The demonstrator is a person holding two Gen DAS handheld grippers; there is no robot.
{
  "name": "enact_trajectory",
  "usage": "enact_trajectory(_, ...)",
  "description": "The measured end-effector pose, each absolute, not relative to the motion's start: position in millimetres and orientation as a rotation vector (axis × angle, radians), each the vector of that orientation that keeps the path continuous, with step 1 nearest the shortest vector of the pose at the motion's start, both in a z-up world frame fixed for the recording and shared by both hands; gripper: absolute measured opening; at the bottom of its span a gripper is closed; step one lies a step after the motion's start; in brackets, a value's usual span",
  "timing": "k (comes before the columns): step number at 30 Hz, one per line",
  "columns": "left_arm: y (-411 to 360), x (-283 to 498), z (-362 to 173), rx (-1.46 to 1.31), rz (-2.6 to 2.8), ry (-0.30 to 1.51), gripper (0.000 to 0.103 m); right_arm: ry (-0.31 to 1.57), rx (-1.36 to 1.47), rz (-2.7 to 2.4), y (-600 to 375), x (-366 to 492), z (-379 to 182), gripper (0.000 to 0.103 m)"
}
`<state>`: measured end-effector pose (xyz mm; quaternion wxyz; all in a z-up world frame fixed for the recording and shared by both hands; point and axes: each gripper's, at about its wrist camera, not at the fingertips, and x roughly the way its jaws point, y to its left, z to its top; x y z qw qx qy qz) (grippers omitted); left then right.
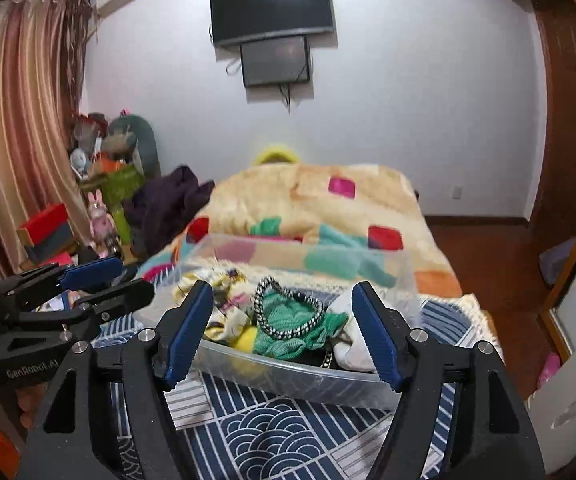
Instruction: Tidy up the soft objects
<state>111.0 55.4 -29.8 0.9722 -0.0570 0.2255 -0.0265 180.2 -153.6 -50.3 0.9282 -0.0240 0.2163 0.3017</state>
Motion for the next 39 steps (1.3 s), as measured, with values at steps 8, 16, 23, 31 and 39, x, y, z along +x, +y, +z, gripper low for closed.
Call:
enact_trajectory(8,46,69,1,-0.089,-0.036,0.311,0.072,0.308,0.011,0.615,-173,149,-23,0.083)
enact_trajectory(16,38,43,16,-0.063,-0.031,0.246,0.092,0.242,0.054,0.603,-182,133,-11,0.103)
enact_trajectory(23,37,32,22,-0.074,-0.02,0.221,0.102,0.202,0.051,0.597,-185,120,-6,0.103)
enact_trajectory(31,34,26,23,-0.055,-0.014,0.21,0.102,0.193,0.048,0.594,-189,111,-7,0.103)
enact_trajectory(39,29,24,22,-0.04,-0.017,0.205,0.103,0.196,0.069,0.597,-195,112,-9,0.103)
